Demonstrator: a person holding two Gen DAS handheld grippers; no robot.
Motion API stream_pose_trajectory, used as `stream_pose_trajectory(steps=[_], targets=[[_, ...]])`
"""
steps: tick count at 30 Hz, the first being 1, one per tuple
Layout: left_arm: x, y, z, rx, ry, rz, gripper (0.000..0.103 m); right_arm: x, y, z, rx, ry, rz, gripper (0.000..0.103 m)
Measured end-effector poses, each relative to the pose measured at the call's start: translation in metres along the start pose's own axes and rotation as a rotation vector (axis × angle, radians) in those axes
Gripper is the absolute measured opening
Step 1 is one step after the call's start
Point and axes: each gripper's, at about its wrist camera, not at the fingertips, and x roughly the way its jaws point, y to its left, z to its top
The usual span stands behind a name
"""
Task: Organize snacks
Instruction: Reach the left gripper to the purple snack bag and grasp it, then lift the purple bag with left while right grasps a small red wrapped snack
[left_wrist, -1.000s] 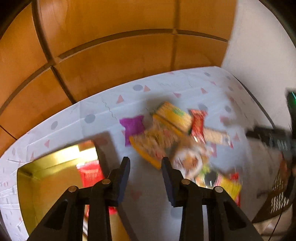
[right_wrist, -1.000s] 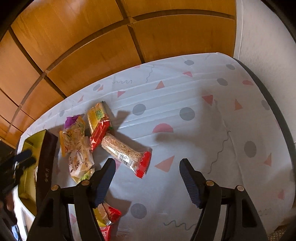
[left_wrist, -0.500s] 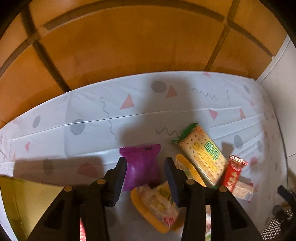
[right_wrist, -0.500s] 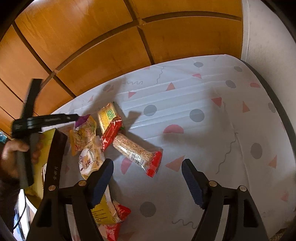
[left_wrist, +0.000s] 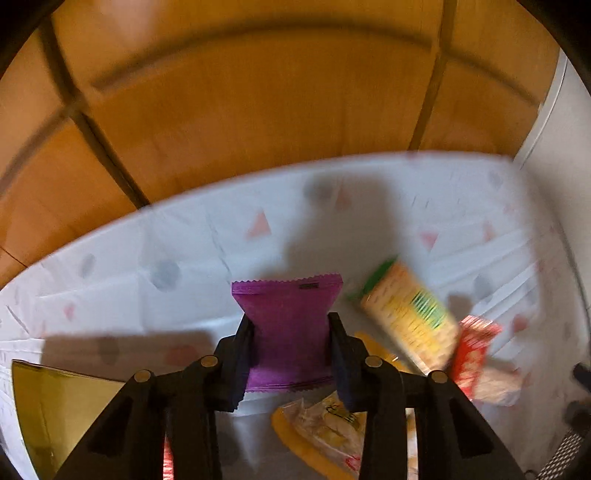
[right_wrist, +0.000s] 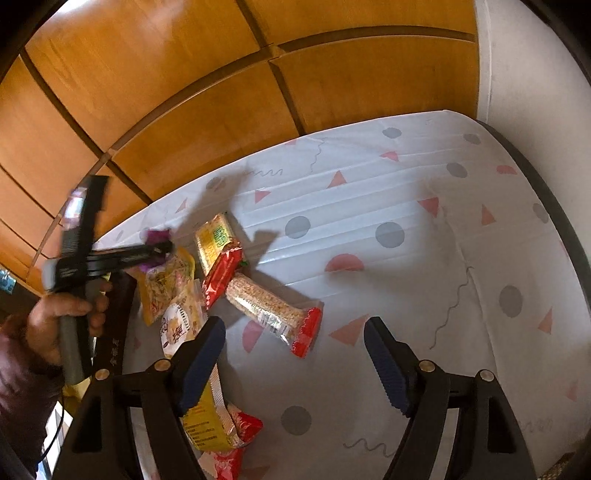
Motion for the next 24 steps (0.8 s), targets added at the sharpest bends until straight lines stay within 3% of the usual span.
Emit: stream_pose_trajectory(steps=[6,11,18,24], targets=[[-0.061,0.006,-0.012,-0.016,-0.125,-0.056,0.038,0.001,-0.007,0.001,0.019,-0.005,-0.024,0.078],[-0.093,-0.012,-0.066,0.068,-0.160,-0.108,0.038,0.003,-0.010,0.000,0.029,-0.004,-0.050,0.078],[-0.103,-0.039,-0.167,0.165,-0.116,-0.188,0.038,0.006,-0.009,-0.001,0.038,0.005,-0.039,0.077],[-0.091,-0.042,-0.225,0.165,-0.049,-0.224,0.038,0.018,0.016,-0.009,-0.025,0.058,0.023,0.062]])
